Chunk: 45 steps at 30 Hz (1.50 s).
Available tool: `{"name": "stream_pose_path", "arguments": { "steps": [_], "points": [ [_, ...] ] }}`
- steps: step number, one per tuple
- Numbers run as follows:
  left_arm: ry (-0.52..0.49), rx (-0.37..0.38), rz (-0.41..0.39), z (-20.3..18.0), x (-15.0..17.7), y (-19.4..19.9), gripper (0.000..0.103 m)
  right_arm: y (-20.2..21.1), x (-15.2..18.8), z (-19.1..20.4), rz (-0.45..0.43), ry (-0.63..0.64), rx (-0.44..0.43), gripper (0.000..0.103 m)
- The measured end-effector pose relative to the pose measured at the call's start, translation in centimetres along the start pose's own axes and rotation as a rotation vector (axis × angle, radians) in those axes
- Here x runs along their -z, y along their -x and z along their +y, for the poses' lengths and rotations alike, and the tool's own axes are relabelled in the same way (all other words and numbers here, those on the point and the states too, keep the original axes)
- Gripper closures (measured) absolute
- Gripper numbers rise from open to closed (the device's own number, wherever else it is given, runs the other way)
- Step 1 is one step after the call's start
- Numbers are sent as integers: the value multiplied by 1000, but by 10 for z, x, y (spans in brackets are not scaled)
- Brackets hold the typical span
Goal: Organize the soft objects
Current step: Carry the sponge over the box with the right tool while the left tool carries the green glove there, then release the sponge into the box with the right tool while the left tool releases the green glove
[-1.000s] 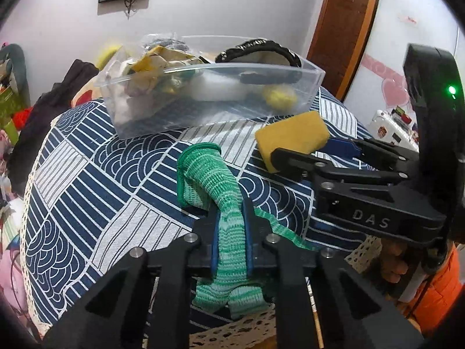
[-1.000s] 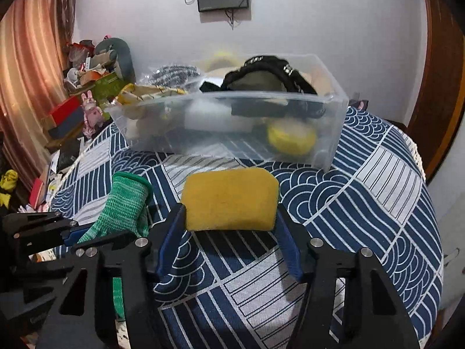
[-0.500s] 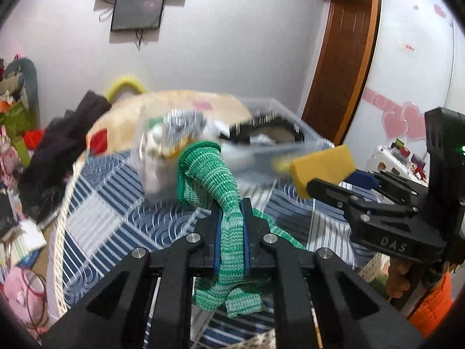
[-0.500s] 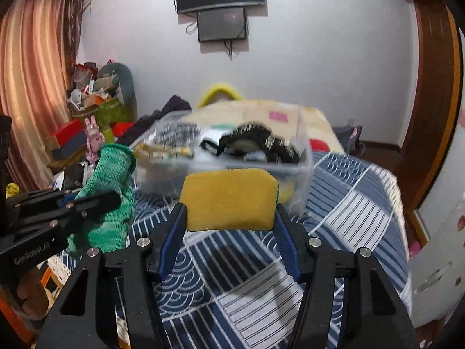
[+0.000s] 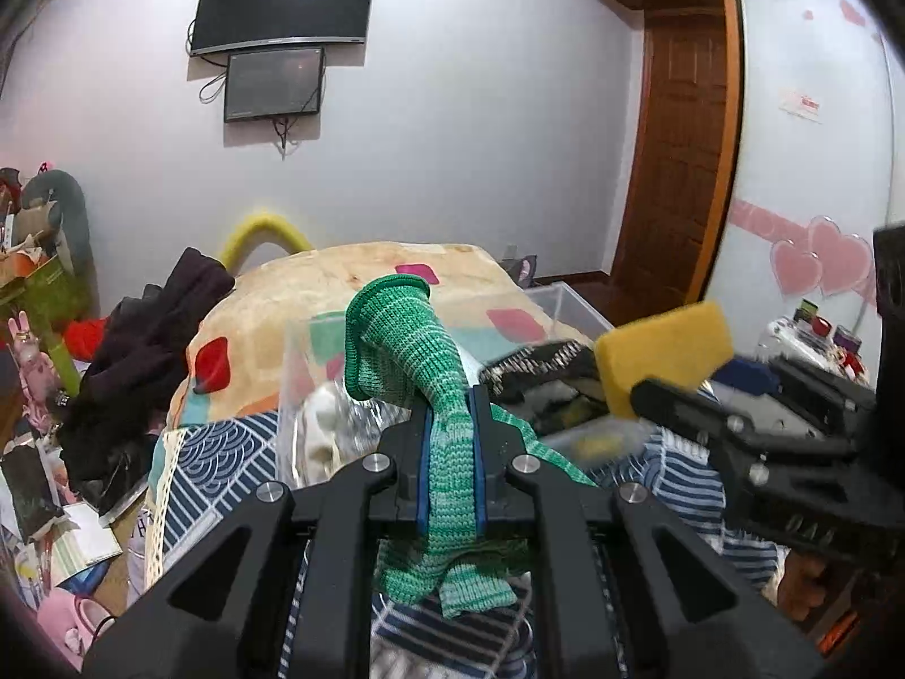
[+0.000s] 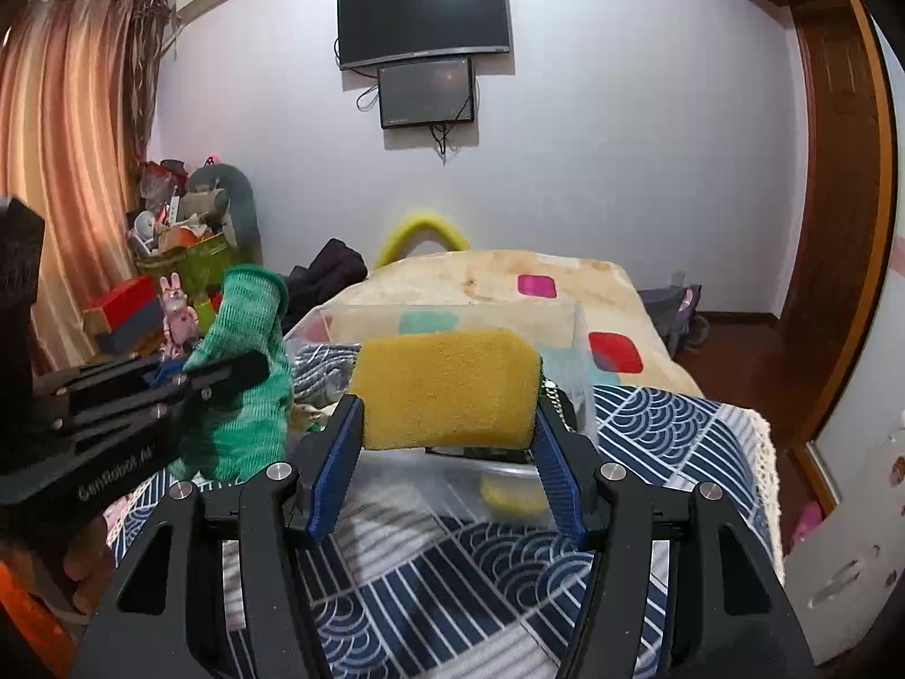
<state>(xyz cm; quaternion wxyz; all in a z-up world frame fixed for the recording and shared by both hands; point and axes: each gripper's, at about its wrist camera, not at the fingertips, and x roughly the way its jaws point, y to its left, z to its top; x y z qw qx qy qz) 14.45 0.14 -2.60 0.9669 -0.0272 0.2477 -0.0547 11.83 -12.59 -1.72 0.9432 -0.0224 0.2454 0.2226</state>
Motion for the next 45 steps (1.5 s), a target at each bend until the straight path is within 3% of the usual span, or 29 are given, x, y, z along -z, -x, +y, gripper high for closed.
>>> {"name": "stream_pose_path", "arguments": {
  "steps": [6,11,16,19,23,28,36,41,45],
  "points": [
    [-4,-6,22,7,-10,-35,92,-26,4,2,50,-11,-15,47],
    [30,-23,85,19,-2,-71,92,-42,13,1,95,-11,-5,47],
    [19,-28,101,19,6,-86,92,-42,14,7,96,31,21,45],
    [7,-35,99,16,8,-83,84,-38,13,7,99,38,25,41],
    [41,-26,105,22,7,-74,59,-31,9,3,100,16,7,31],
    [58,-21,73,23,4,-51,51,-16,3,1,79,-2,-18,30],
    [35,-22,-45,16,-5,6,35,29,-11,4,-40,3,-26,25],
    [20,-24,-124,7,-8,44,9,56,-18,6,-118,-3,-33,19],
    [21,-25,-173,3,-10,69,3,75,-20,9,-178,-2,-17,9]
  ]
}}
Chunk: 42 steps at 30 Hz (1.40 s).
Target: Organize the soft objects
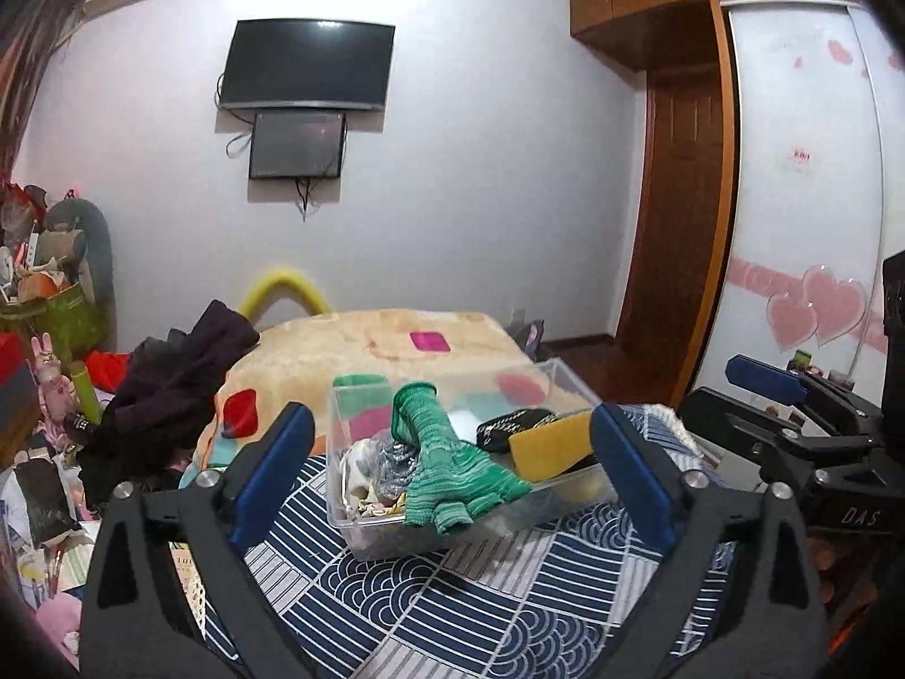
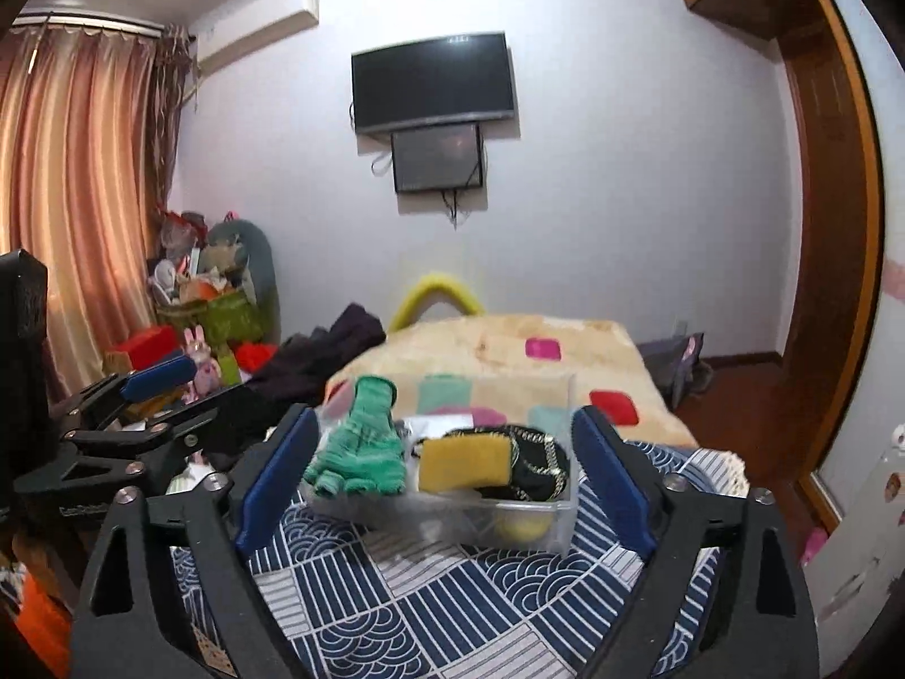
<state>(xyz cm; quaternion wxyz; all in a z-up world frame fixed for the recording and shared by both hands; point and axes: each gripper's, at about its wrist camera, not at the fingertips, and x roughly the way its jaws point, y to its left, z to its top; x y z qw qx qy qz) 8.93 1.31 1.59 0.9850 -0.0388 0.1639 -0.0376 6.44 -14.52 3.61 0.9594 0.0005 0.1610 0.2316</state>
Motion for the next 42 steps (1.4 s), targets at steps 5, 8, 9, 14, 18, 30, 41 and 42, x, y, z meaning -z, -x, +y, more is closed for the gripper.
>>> {"name": "stream_pose_path", "arguments": {
  "steps": [5,8,9,14,18,30,41,42],
  "points": [
    [13,7,-33,1,-5,26,1,14,-3,8,-49,9,-3,1],
    [5,-6,-52,0,-6,40,0,20,-1,14,-67,21,-3,1],
    [4,-7,-55,0,-6,43,0,21,0,14,-69,21,-6,1],
    [-2,-10,-67,-3,-5,55,0,23,3,14,-69,14,-14,0],
    [-10,-17,-68,-5,-2,59,0,23,5,15,-66,11,-11,0],
    [-26,-19,-72,-10,0,62,0,28,8,13,-64,2,-8,0],
    [-25,-20,-73,-11,-1,63,0,29,9,13,-64,2,-9,0],
    [-25,-16,-73,-11,-1,64,0,29,9,13,-66,2,-8,0]
  ]
}}
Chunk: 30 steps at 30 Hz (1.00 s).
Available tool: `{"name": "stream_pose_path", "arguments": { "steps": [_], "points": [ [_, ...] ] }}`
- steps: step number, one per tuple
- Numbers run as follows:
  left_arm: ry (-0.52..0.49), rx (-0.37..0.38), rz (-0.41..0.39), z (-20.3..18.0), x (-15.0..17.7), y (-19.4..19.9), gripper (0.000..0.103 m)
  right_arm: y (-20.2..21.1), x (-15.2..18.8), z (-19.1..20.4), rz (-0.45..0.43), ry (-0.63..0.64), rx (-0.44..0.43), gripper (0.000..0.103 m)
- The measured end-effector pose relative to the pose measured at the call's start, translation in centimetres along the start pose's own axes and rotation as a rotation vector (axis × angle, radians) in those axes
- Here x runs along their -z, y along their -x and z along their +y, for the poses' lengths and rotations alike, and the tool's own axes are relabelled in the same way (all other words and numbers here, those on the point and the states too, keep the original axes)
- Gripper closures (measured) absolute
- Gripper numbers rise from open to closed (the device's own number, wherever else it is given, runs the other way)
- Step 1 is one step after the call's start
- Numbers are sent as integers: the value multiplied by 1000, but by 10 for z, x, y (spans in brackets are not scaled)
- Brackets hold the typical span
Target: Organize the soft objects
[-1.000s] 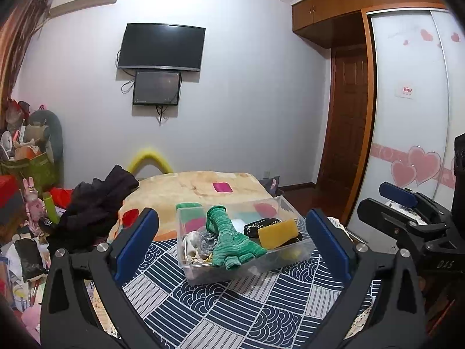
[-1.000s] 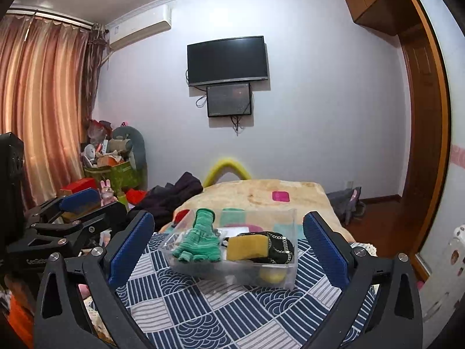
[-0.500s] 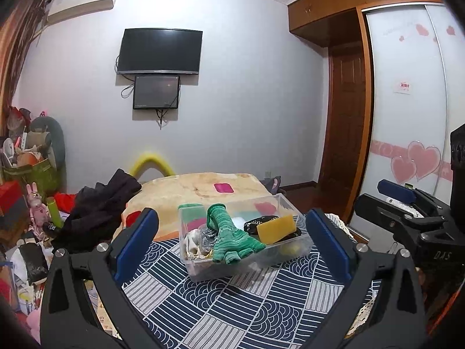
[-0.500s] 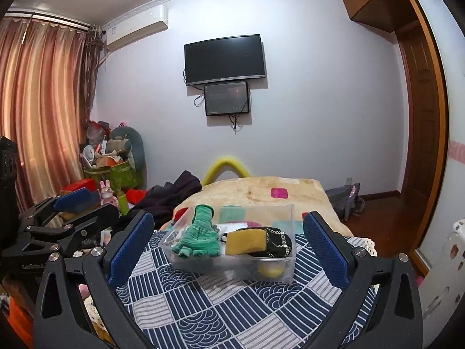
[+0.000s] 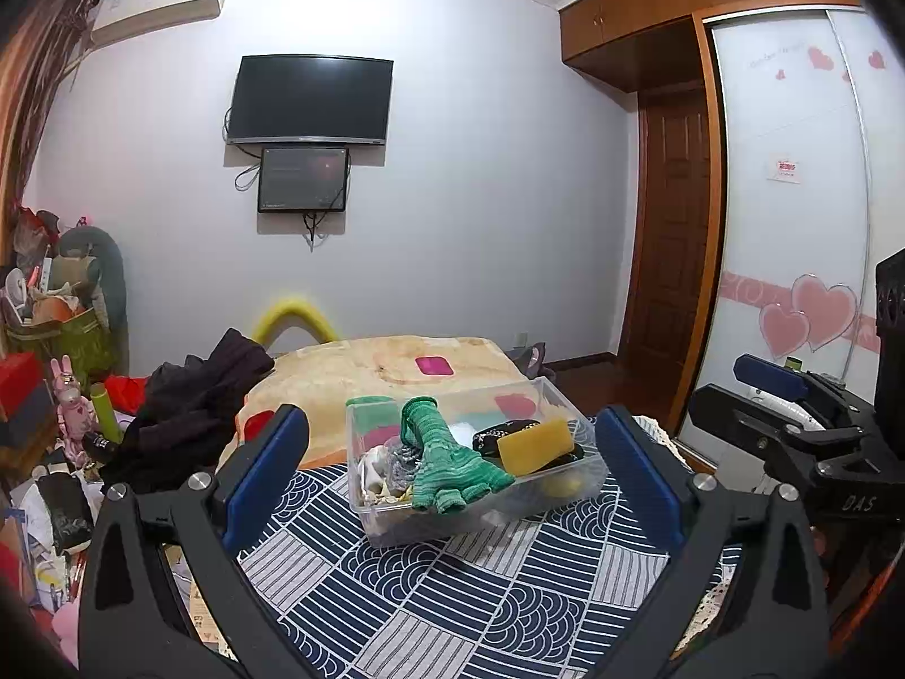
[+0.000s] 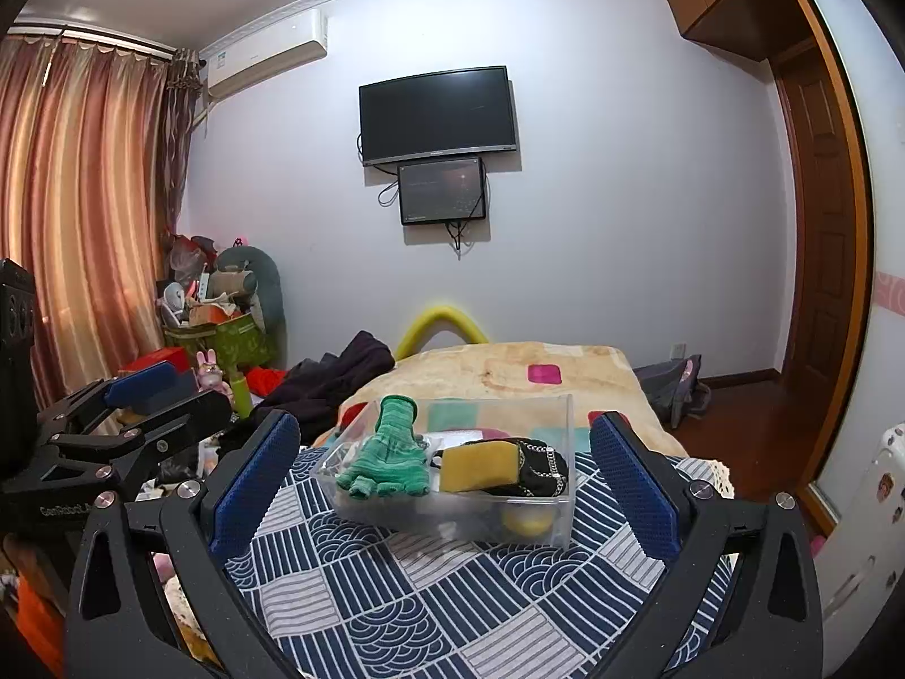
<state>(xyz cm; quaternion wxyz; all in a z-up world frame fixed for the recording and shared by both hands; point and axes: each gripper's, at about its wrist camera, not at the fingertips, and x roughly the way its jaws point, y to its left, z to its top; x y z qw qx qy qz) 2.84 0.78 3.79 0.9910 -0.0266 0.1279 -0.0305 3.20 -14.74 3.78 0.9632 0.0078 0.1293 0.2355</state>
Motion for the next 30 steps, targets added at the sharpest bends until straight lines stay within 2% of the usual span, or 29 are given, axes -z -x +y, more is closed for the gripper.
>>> {"name": "stream_pose_path", "arguments": {
  "steps": [17,30],
  "points": [
    [-18,19,-14,-5,-3,9,0,3,0,0,-2,7,4,0],
    [6,38,-5,-3,-3,11,0,6,-1,1,1,5,3,0]
  ]
}}
